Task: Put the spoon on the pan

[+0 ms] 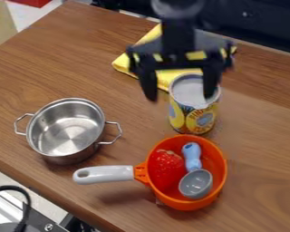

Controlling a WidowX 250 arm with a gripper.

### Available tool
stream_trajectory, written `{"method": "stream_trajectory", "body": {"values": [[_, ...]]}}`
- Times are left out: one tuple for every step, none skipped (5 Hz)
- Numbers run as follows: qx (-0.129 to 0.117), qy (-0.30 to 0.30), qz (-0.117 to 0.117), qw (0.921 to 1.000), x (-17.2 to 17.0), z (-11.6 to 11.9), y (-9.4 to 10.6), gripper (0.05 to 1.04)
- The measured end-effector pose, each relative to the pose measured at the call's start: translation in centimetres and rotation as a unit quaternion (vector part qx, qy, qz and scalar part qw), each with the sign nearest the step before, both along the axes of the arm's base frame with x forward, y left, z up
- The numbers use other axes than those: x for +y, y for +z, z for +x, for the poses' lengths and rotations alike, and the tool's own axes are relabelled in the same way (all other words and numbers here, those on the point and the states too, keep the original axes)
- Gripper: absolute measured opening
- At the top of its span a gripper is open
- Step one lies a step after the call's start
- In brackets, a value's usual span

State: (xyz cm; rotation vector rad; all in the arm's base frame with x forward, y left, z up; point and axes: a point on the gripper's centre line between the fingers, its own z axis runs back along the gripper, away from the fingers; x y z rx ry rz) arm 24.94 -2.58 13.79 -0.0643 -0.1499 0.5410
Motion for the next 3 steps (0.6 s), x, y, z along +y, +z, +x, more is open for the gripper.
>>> {"method": "stream_trajectory", "body": {"values": [[-0.005, 0.038, 0.035, 0.9987, 4.1, 0.7, -0.4, 1.001], [-0.012, 0.044, 0.073, 0.9963, 8.3, 1.9, -2.0, 1.001], [-0.020, 0.040, 0.104, 0.9936, 11.8, 2.5, -3.2, 1.001]]}}
